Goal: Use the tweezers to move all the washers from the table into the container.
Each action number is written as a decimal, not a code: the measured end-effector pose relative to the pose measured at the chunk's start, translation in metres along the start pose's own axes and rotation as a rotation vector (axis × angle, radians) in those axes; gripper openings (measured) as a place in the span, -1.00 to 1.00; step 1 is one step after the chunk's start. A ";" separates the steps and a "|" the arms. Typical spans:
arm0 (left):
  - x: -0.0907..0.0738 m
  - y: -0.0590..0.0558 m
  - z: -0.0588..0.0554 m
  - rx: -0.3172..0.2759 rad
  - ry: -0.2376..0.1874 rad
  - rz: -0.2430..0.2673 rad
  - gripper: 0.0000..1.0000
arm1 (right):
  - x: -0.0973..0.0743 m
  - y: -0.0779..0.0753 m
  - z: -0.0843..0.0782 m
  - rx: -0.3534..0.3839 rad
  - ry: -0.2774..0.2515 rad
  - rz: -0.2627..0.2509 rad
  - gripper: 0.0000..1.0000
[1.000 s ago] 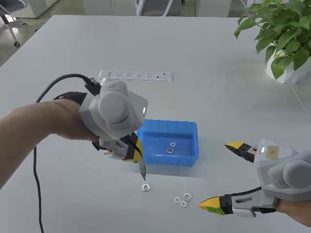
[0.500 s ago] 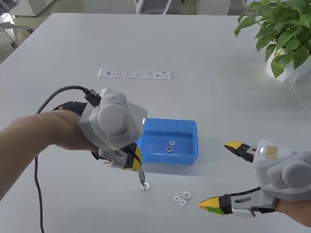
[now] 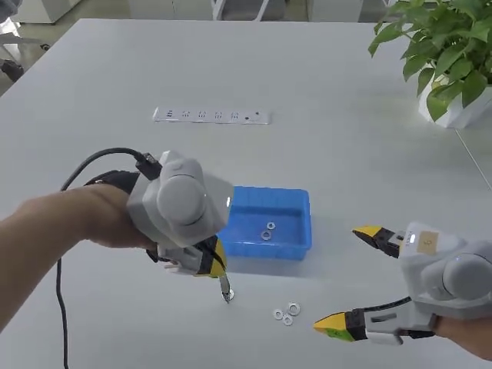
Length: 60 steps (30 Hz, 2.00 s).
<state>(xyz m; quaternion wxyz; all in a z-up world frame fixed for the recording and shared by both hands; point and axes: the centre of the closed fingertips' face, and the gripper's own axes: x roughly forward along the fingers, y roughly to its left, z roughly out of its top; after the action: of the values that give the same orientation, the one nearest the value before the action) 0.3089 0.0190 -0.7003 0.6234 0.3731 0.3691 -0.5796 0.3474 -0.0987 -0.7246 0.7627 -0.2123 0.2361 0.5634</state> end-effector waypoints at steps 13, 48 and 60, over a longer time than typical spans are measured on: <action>0.000 -0.001 0.000 -0.007 -0.006 0.002 -0.93 | 0.031 0.033 0.026 -0.068 -0.062 0.127 0.58; 0.000 0.001 0.000 -0.059 -0.054 0.022 -0.93 | 0.121 0.081 0.044 -0.327 0.002 0.348 -0.73; 0.000 0.000 -0.001 -0.066 -0.062 0.018 -0.93 | 0.126 0.084 0.043 -0.322 0.021 0.353 -0.81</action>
<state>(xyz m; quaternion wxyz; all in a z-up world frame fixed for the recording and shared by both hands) 0.3086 0.0202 -0.7009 0.6517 0.3376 0.3649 -0.5728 0.3039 0.0452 -0.7704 0.6063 -0.2925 0.1845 0.7161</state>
